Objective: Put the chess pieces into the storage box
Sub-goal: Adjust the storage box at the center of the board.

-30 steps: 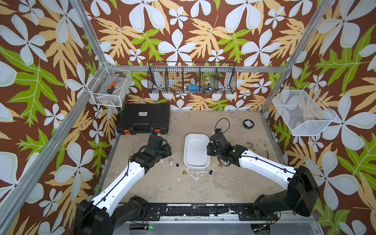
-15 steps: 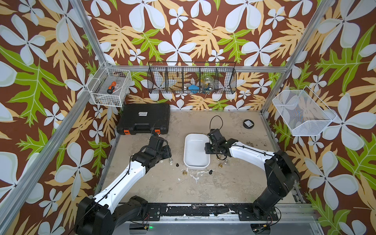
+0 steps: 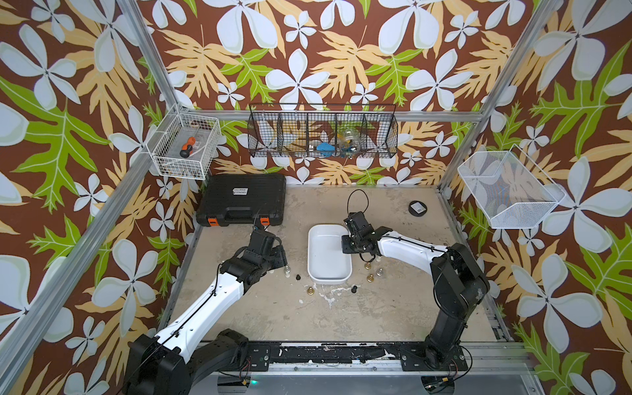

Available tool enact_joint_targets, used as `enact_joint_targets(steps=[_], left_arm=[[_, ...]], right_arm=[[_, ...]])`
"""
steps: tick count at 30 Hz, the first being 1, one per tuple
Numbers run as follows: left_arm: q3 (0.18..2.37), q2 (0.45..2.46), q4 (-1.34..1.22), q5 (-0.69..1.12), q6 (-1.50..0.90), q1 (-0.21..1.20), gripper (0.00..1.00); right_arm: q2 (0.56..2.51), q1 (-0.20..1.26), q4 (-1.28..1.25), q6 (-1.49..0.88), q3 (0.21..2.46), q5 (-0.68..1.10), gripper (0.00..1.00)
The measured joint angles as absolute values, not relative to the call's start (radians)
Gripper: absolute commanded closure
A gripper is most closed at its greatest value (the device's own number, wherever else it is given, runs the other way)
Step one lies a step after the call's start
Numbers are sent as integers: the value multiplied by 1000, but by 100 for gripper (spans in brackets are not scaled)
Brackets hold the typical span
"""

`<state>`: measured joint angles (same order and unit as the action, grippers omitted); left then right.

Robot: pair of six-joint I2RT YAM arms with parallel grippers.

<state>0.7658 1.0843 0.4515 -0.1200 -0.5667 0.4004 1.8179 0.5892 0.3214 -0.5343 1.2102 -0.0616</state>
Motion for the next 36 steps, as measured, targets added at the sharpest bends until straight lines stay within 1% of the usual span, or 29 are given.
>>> enact_joint_targets(steps=[2,7,9,20,24,28,30,31,34,36], left_arm=[[764,1085,451,-120,-567,400,31],[764,1095,444,-120,-566,400,30],[764,1098,443,-120,-566,400,31],[764,1099,437,-120,-566,400,30],[759,1097,436,-123,-562,400,31],[758,1102,435,-124,-555,400,30],[759,1116,435,-124,-555,400,30],[762,1124,436,-124,-552,400,31],[783,1164,435,-123,-548,393,34],[805,1204,430,-118,-544,369,39]], right_arm=[[1818,589,322,-534,1210,-65,81],[1819,588,323,-535,1208,-76,81],[1819,588,322,-535,1208,-78,83],[1819,587,323,-534,1210,-91,83],[1819,587,323,-534,1210,-102,78],[1819,587,323,-534,1210,-102,69],[1816,587,326,-534,1216,-101,62],[1811,587,327,-532,1220,-96,60],[1778,587,330,-519,1239,-85,57],[1737,587,327,-510,1245,-86,56]])
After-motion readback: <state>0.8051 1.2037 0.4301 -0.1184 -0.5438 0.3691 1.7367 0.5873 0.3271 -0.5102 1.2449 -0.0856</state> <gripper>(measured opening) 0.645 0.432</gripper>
